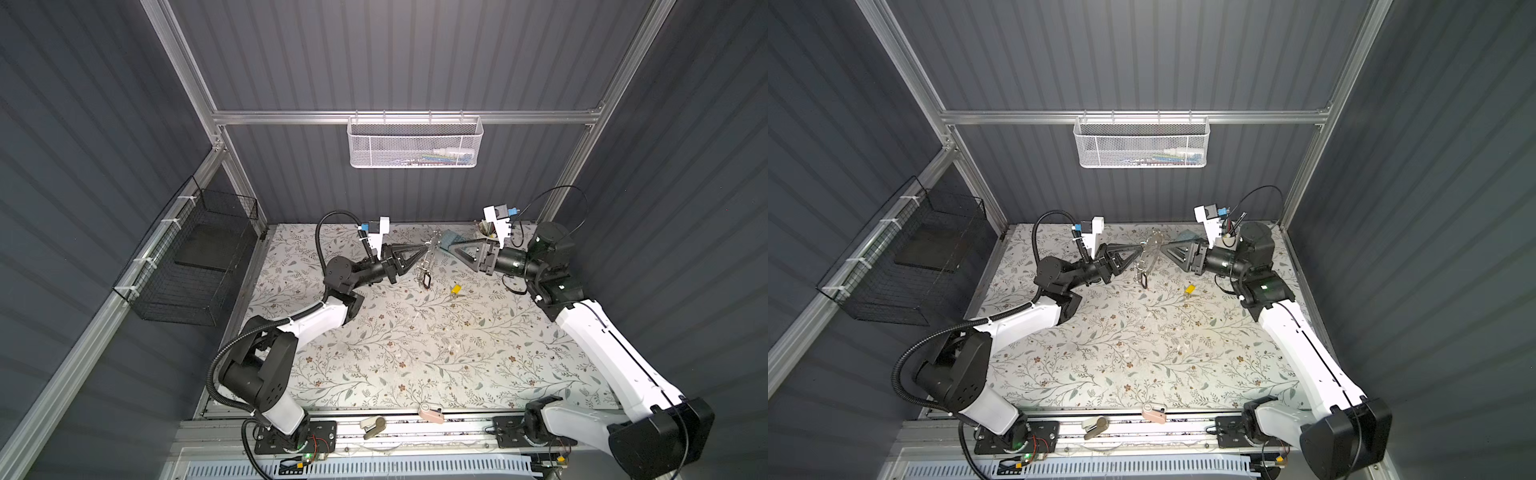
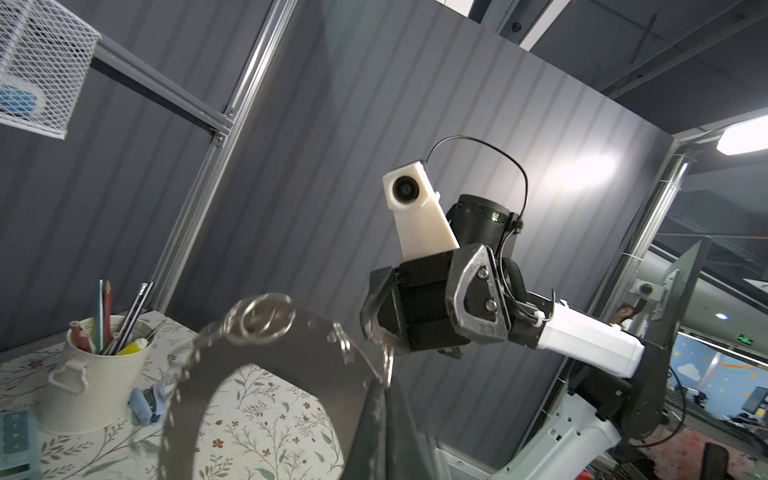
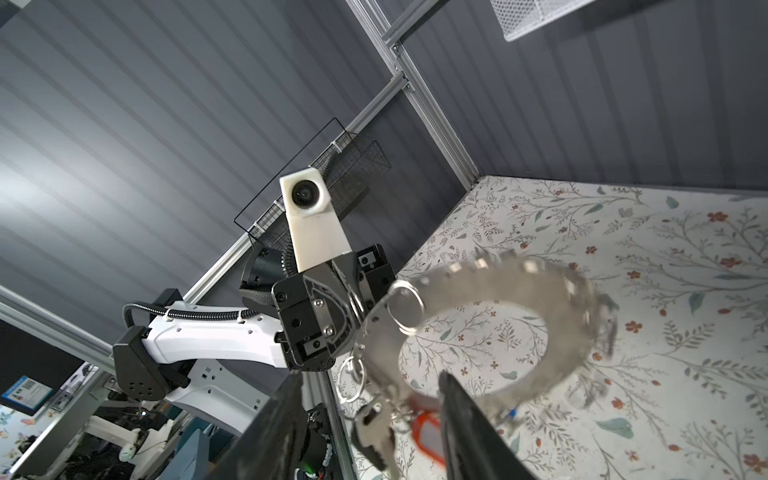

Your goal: Put the keys on the keyring

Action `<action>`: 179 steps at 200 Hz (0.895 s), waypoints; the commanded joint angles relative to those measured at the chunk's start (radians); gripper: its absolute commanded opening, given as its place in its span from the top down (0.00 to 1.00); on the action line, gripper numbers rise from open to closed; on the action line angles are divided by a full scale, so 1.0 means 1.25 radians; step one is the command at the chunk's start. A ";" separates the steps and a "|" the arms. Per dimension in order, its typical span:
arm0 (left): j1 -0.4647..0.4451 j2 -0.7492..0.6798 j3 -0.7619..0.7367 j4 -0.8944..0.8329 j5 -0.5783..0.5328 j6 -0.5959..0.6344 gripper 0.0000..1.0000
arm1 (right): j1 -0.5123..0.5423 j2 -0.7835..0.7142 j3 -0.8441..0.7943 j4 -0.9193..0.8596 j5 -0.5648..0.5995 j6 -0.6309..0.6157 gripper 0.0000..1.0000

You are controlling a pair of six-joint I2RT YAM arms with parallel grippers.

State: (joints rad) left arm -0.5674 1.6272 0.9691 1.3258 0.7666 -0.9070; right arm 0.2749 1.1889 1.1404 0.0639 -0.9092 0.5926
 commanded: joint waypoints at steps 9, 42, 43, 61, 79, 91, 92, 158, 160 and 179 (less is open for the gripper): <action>0.010 0.030 0.031 0.144 0.044 -0.062 1.00 | 0.014 0.012 0.025 -0.023 -0.011 -0.026 0.51; 0.010 0.046 0.043 0.137 0.075 -0.043 1.00 | 0.042 0.008 0.027 -0.064 -0.007 -0.062 0.51; 0.010 0.046 0.042 0.136 0.075 -0.042 1.00 | 0.044 0.008 0.026 -0.067 -0.006 -0.064 0.51; 0.010 0.036 0.035 0.105 0.092 -0.002 1.00 | 0.055 0.010 0.025 -0.088 -0.002 -0.082 0.52; 0.010 0.028 0.027 0.095 0.096 0.023 1.00 | 0.061 0.012 0.026 -0.098 0.001 -0.091 0.55; 0.010 0.031 0.028 0.100 0.102 0.021 1.00 | 0.063 0.016 0.026 -0.097 0.001 -0.092 0.55; 0.010 0.030 0.028 0.100 0.103 0.021 1.00 | 0.064 0.017 0.026 -0.097 0.001 -0.092 0.56; 0.010 0.047 0.049 0.140 0.117 -0.023 1.00 | 0.075 0.045 0.044 -0.103 -0.002 -0.111 0.63; 0.010 0.046 0.049 0.140 0.118 -0.023 1.00 | 0.076 0.046 0.045 -0.103 -0.002 -0.112 0.63; 0.010 0.046 0.048 0.137 0.123 -0.025 1.00 | 0.077 0.054 0.050 -0.103 -0.001 -0.113 0.65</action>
State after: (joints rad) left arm -0.5613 1.6875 0.9867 1.4303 0.9024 -0.9283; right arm 0.3637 1.2449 1.1671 -0.0612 -0.9096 0.4706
